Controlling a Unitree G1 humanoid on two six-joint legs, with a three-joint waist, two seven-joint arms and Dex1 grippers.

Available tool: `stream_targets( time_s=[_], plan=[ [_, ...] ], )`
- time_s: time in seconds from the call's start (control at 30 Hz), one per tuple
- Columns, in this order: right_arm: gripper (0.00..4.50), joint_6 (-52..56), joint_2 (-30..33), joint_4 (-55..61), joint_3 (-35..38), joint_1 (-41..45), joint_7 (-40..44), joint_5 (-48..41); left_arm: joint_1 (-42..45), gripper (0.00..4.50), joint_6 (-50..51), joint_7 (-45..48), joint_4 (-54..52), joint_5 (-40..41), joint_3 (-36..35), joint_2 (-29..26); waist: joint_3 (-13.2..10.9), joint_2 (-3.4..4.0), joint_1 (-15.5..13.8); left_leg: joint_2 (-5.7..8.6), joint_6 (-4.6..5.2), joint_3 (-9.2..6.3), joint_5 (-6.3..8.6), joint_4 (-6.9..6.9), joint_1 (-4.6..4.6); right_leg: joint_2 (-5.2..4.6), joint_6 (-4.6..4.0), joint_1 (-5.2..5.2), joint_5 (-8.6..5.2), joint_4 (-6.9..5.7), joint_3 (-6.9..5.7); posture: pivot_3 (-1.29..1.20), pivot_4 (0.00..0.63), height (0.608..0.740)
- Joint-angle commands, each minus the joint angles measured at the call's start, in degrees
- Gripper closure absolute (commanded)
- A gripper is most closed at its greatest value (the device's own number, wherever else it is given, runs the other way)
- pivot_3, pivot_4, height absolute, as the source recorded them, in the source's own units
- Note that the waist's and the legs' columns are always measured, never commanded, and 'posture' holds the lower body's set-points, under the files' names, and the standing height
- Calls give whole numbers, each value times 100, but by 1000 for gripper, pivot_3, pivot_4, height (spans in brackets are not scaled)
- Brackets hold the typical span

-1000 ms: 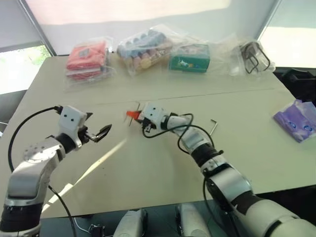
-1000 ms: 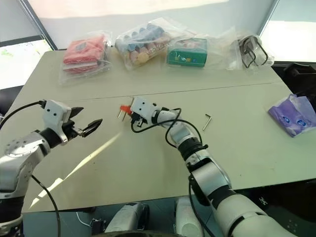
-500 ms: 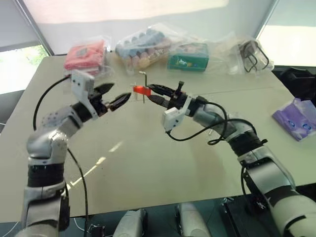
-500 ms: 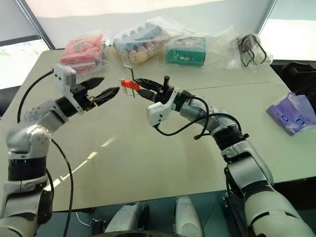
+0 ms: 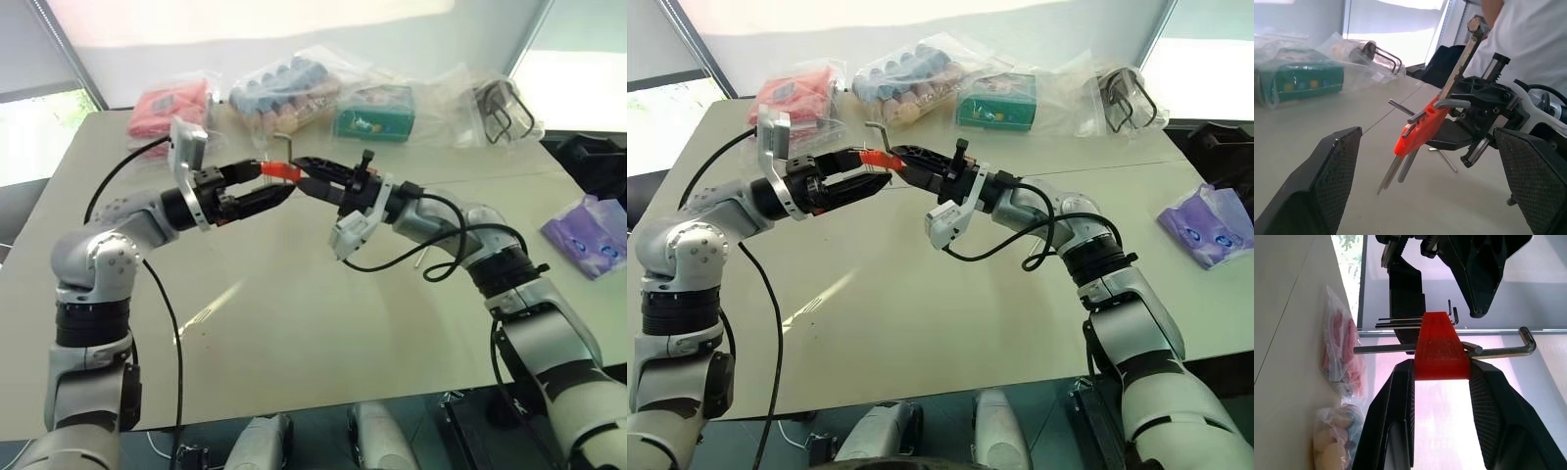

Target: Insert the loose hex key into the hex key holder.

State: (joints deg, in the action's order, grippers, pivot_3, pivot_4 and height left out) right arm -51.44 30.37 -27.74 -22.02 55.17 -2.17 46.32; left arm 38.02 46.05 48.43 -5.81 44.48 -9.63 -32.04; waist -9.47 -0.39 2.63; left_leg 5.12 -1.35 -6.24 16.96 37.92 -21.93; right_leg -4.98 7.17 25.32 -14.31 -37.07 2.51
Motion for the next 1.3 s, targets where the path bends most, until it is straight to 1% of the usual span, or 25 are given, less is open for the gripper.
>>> stream_targets(
  time_s=[0.03, 0.2, 0.5, 0.73, 1.0, 1.3],
  plan=[
    [3517, 19, -9, 123, 78, 163, 31, -157, 176, 0, -33, 64, -28, 61, -1, -19, 0, 0, 0, 0, 0, 0, 0, 0, 0, 0, 0, 0, 0, 0, 0, 0, 150, 740],
    [3517, 16, -28, 102, 82, 164, 159, -245, 236, 0, -22, 42, 51, 119, -72, 19, 0, 0, -1, 0, 0, 0, 0, 1, 0, 0, 0, 0, 0, 0, 0, 0, 150, 740],
    [3517, 3, -83, 70, 97, 180, 434, -523, 52, 0, -390, 315, -4, -296, 218, -125, 0, 0, 0, 0, 0, 0, 0, 1, 0, 0, 0, 0, 0, -1, 0, 0, 150, 740],
    [3517, 18, -93, 80, 112, 180, 556, -639, 72, 0, -487, 353, 27, -401, 265, -92, 0, 0, -1, 0, 0, 0, 0, 3, -1, 0, 0, 0, 0, -1, 0, 0, 150, 740],
    [3517, 63, -86, 109, 117, 148, 653, -693, 241, 0, -507, 257, 148, -297, 141, 25, 0, 0, -5, 0, 0, 0, 0, 6, -2, 0, 0, 0, 0, -1, 0, 0, 150, 740],
    [3517, 104, -71, 141, 134, 100, 724, -758, 222, 0, -548, 252, 174, -354, 160, 23, 0, 0, -2, 0, 0, 0, 0, 6, -2, 0, 0, 0, 0, -2, 0, 0, 150, 740]
  ],
)
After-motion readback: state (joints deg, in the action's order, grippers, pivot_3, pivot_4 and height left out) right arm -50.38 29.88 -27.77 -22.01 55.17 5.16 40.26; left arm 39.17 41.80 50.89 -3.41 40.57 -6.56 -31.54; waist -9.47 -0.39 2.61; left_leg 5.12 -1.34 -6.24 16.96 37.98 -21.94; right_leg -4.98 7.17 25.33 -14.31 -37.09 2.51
